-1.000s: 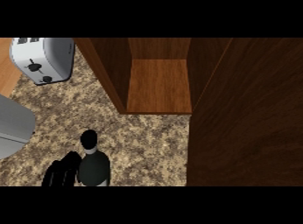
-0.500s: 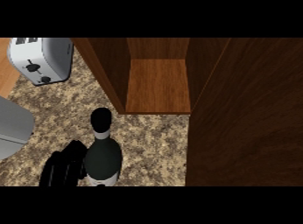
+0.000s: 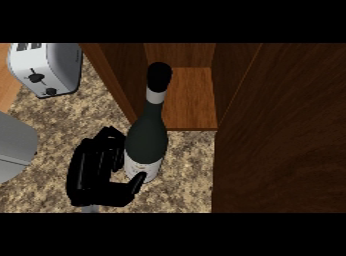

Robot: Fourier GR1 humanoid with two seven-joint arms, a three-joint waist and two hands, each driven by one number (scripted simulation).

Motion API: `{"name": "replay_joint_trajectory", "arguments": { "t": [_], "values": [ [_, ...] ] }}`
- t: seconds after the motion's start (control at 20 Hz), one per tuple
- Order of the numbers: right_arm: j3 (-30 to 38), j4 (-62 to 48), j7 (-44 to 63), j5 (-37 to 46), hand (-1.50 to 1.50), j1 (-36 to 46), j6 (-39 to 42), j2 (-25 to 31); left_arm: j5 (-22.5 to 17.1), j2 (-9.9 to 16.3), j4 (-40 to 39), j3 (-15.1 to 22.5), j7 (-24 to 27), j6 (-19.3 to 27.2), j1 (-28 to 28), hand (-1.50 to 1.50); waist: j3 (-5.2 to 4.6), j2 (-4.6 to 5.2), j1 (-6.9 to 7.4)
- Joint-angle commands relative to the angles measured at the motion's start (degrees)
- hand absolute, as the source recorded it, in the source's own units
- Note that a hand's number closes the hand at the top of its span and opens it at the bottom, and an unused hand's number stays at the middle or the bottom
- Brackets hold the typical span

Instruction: Pick up the wine, place it into the cabinet and close the cabinet

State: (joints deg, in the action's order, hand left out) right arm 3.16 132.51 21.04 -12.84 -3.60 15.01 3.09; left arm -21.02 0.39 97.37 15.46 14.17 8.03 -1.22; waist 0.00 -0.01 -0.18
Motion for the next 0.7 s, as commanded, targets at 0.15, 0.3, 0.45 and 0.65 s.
{"name": "replay_joint_trajectory", "arguments": {
  "t": [0.15,0.3,0.45,0.65],
  "values": [
    [-1.36,7.08,4.54,-0.70,-1.50,-2.45,-1.56,-0.37,1.30,-0.38,-6.05,0.82,-2.32,8.33,13.15,1.50,-0.02,-0.03,-0.42],
    [-3.67,0.68,-1.60,3.96,-1.50,-2.94,-0.33,-2.39,3.77,-0.39,-5.83,3.52,-5.87,16.04,18.32,1.50,0.01,-0.01,-0.21],
    [3.31,-1.08,-1.65,-2.84,-1.50,-0.75,2.06,1.53,4.96,-0.39,-10.55,4.00,-3.92,14.37,18.55,1.50,0.01,0.01,-0.13],
    [1.12,-0.69,-0.11,-0.44,-1.50,0.86,-0.22,0.20,6.11,-0.39,-15.79,3.97,-2.73,13.83,20.30,1.50,0.00,0.00,-0.01]
  ]
}}
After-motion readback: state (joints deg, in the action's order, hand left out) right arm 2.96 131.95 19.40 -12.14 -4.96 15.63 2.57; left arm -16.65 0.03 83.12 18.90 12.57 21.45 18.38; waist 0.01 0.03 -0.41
